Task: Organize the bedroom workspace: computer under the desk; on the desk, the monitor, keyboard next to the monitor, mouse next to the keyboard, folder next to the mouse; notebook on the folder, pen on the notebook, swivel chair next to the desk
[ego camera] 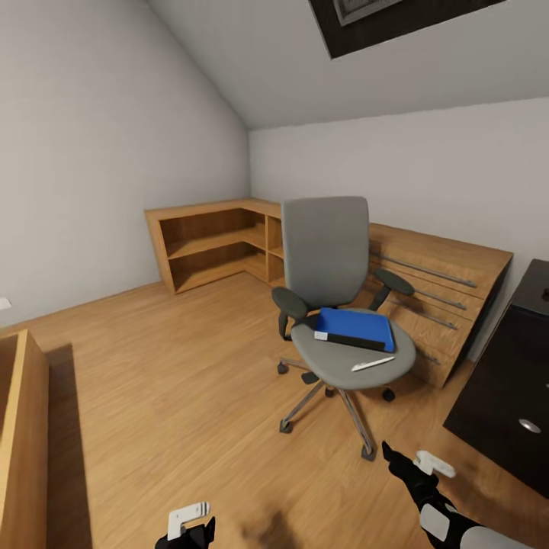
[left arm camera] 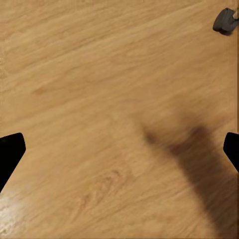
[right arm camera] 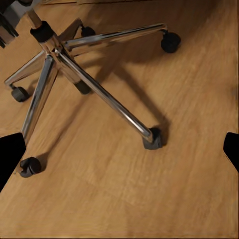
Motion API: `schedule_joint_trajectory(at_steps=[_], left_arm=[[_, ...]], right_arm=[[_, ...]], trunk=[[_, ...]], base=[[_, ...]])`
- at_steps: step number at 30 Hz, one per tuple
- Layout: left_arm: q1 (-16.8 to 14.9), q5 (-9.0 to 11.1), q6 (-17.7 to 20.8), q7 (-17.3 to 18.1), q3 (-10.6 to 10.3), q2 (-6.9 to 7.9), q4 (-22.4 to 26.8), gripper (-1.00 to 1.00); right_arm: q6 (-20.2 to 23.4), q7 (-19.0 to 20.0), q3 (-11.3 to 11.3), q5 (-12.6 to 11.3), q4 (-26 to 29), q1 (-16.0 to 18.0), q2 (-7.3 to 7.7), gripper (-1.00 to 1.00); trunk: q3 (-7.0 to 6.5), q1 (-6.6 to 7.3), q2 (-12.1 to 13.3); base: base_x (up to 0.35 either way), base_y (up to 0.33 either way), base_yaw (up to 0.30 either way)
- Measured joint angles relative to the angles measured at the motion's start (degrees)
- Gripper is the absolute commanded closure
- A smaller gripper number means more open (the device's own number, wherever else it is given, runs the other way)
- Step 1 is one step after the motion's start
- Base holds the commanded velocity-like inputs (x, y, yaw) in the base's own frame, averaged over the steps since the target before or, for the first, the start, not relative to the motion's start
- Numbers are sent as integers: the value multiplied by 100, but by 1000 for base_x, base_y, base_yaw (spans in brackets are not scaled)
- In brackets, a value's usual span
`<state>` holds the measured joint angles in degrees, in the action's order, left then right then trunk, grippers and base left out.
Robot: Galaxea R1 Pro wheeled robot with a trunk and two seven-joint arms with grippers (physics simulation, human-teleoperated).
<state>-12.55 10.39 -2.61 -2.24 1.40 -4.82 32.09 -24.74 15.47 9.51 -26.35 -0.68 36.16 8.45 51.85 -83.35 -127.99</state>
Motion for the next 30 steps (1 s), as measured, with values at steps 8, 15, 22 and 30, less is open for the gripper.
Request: schedule_joint_trajectory(at_steps=[8,15,22,30], left_arm=[[1,11,-7,-1,22,2,-353,-100],[0,16,-231,-3,24,7,-647,-100],[0,16,-383,-2,22,24,-718,-100],[-1,16,-422,-2,27,28,-743,-100]], right_arm=[[-163,-163,5,316,-28,-343,-70,-100],[-187,-251,6,363,-34,-552,-77,-100],[-212,-271,4,367,-35,-642,-133,-100],[-234,-308,7,353,-35,-665,-345,-100]], trunk=[[-144,176,321],[-269,330,602],[-395,483,882],[-551,659,1203]], base=[[0,0,0],[0,0,0],[0,0,-1],[0,0,-131]])
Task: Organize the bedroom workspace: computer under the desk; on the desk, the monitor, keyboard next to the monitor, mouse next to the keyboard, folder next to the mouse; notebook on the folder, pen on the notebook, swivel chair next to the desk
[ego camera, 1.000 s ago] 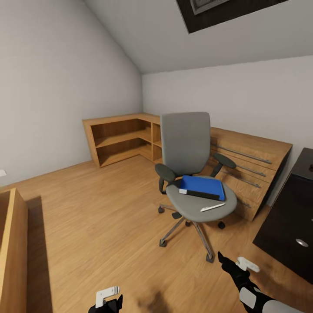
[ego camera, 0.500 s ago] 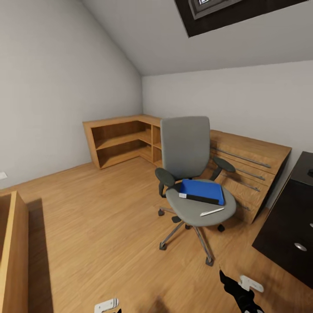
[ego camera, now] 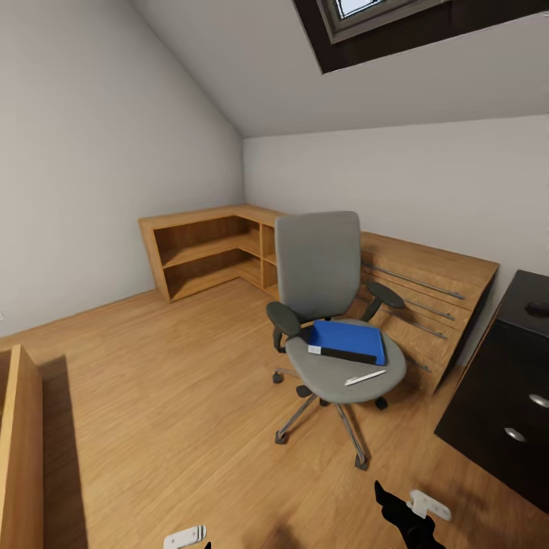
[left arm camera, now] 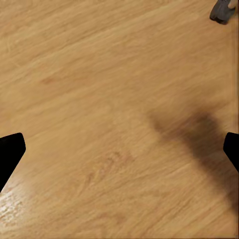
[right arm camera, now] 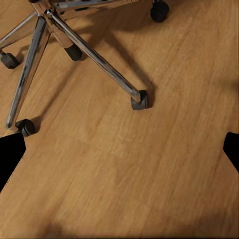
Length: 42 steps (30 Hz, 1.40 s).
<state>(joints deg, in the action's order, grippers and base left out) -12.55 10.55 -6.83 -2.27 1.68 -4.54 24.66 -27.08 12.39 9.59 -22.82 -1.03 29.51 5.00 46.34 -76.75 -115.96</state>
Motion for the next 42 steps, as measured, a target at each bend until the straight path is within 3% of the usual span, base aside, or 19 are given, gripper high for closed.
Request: schedule_joint_trajectory(at_steps=[7,19,31,42], left_arm=[[0,-1,-5,0,1,7,-112,-100],[0,-11,-5,1,-13,-2,-166,-100],[0,-13,-20,1,-11,0,-306,-100],[1,-10,-22,1,-7,1,-327,-100]], right_arm=[[-6,-72,0,22,5,-3,-88,-100],[-136,-385,-3,401,1,-3,-110,-100],[-296,-399,-3,400,-6,-7,-119,-100],[-314,-448,-2,440,0,-76,-129,-100]], trunk=[[-123,154,281],[-315,417,762],[-565,681,1244],[-763,923,1685]], base=[[0,0,-206],[0,0,-64],[0,0,-211],[0,0,-33]])
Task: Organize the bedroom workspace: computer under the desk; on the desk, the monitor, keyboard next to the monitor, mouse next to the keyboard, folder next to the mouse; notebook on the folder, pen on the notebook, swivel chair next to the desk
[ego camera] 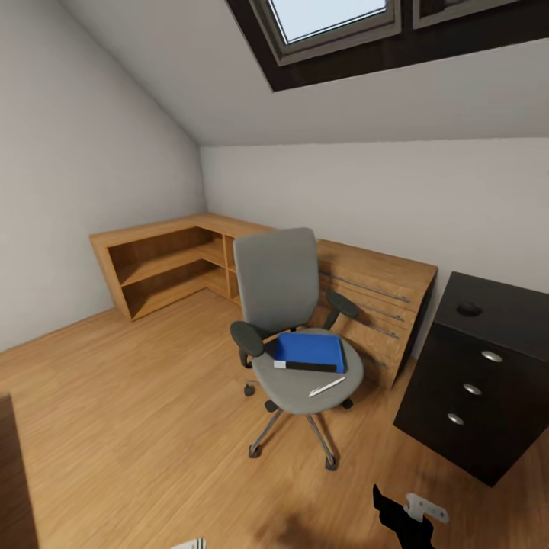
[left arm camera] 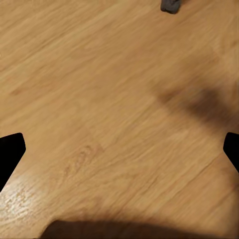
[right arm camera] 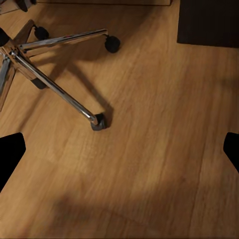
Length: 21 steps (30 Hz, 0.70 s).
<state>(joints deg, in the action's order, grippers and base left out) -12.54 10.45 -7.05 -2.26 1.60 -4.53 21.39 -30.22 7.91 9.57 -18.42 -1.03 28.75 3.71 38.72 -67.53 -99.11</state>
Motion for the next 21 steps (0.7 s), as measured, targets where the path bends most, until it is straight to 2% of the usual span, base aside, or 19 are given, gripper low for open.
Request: schedule_joint_trajectory(at_steps=[6,15,18,21], left_arm=[[-1,1,0,0,0,0,-2,-100],[-1,3,-1,0,7,-1,-13,-100],[0,7,-8,0,15,0,-106,-100],[0,7,-34,0,16,0,-256,-100]], right_arm=[[-2,-4,-1,-7,-6,-4,-3,-100],[-54,-5,-1,-19,-3,-7,-4,-100],[-511,-12,-3,-21,-7,-30,-46,-100],[-691,-14,-1,-26,-8,-76,-76,-100]], trunk=[[-121,132,241],[-334,330,602],[-409,395,722],[-485,461,842]], base=[[0,0,-69],[0,0,-167],[0,0,-159],[0,0,-153]])
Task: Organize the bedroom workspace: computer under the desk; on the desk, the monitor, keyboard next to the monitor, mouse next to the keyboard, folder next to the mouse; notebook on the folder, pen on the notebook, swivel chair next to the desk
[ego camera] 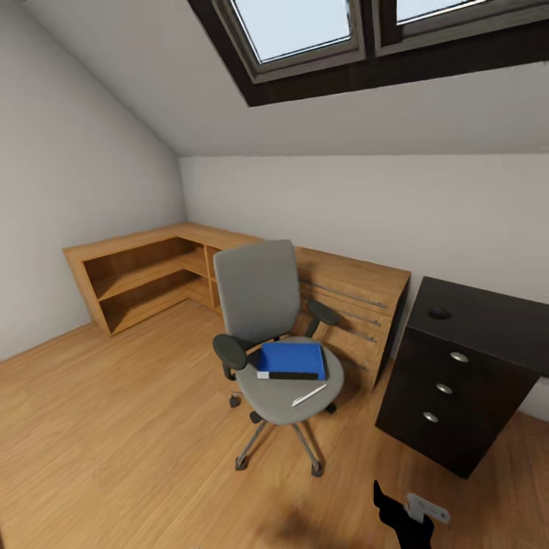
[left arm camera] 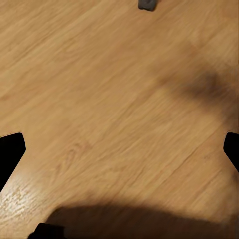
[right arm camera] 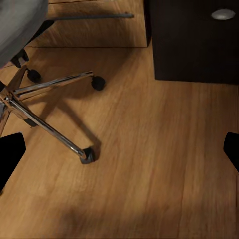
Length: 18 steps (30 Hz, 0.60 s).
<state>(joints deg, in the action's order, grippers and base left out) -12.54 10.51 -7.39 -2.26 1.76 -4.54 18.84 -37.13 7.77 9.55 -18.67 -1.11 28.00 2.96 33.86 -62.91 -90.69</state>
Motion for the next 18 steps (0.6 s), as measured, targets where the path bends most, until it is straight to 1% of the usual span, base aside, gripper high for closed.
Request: schedule_joint_trajectory(at_steps=[3,5,6,9,13,18], left_arm=[[0,0,-150,0,1,0,-178,-100],[0,2,-323,0,1,0,-285,-100],[0,3,-506,0,-1,0,-367,-100],[0,5,-722,0,-4,0,-446,-100],[0,1,-857,0,-10,-1,-494,-100],[0,-3,-929,0,-16,-1,-518,-100]], right_arm=[[-96,-1,0,-2,0,-31,-16,-100],[-133,-4,0,-2,0,-43,-25,-100],[-157,-16,0,-3,0,-50,-31,-100],[-184,-58,0,-3,0,-57,-36,-100],[-207,-132,0,-3,0,-61,-40,-100],[-223,-200,0,-6,2,-63,-48,-100]], trunk=[[-77,66,120],[-129,110,201],[-155,132,241],[-233,198,361],[-336,286,522],[-466,396,722]], base=[[0,0,-149],[0,0,-147],[0,0,-146],[0,0,-145],[0,0,-144],[0,0,-143]])
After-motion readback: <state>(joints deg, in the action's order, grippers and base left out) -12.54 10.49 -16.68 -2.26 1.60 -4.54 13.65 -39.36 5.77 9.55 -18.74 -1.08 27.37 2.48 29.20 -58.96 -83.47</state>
